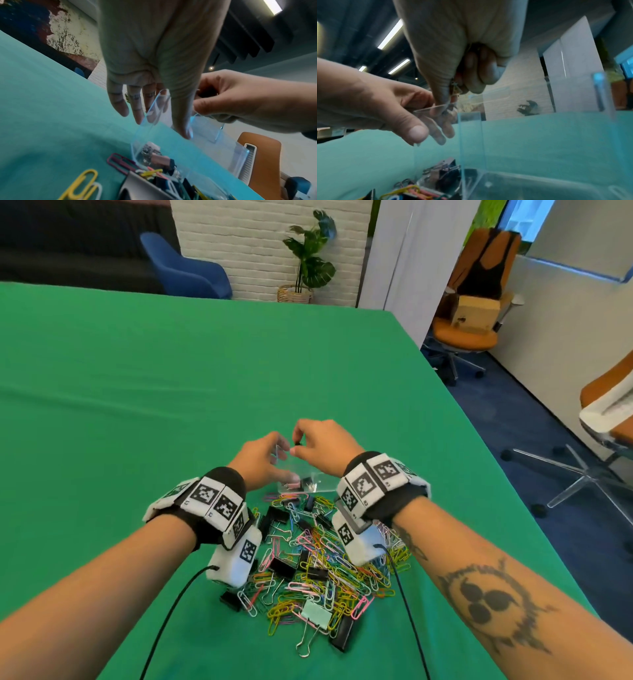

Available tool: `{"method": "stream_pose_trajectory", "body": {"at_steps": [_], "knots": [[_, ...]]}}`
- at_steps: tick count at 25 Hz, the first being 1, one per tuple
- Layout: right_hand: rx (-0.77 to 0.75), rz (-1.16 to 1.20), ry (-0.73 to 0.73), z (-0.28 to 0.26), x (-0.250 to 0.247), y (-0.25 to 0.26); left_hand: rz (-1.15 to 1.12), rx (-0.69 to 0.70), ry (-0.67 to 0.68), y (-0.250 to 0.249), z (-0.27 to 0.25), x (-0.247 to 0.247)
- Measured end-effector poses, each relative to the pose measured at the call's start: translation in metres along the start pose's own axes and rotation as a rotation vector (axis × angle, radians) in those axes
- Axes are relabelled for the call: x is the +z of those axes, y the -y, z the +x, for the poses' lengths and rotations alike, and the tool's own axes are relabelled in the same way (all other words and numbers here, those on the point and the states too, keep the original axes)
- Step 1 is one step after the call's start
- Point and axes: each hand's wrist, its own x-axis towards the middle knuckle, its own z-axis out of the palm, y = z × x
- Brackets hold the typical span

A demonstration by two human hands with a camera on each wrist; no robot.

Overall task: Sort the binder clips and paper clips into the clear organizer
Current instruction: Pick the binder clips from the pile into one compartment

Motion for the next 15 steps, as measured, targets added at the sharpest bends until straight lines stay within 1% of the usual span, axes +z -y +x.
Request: {"method": "stream_pose_trajectory", "body": {"at_steps": [2, 6, 9, 12, 15], "knots": [[-0.038, -0.117, 0.058, -0.003, 0.003, 0.001, -0.015, 0.035, 0.033, 0.004, -0.002, -0.002], [-0.115, -0.204, 0.043, -0.002, -0.006, 0.003, -0.025, 0.065, 0.06, 0.005, -0.004, -0.005], [-0.154, -0.272, 0.066, 0.003, -0.001, 0.008, -0.039, 0.056, 0.096, 0.001, -0.006, -0.005], [-0.161, -0.296, 0.067, 0.003, 0.004, 0.01, -0.05, 0.038, 0.109, 0.001, -0.008, -0.007], [-0.164, -0.253, 0.079, 0.001, 0.004, 0.008, -0.062, 0.022, 0.115, 0.001, -0.008, -0.007]]}}
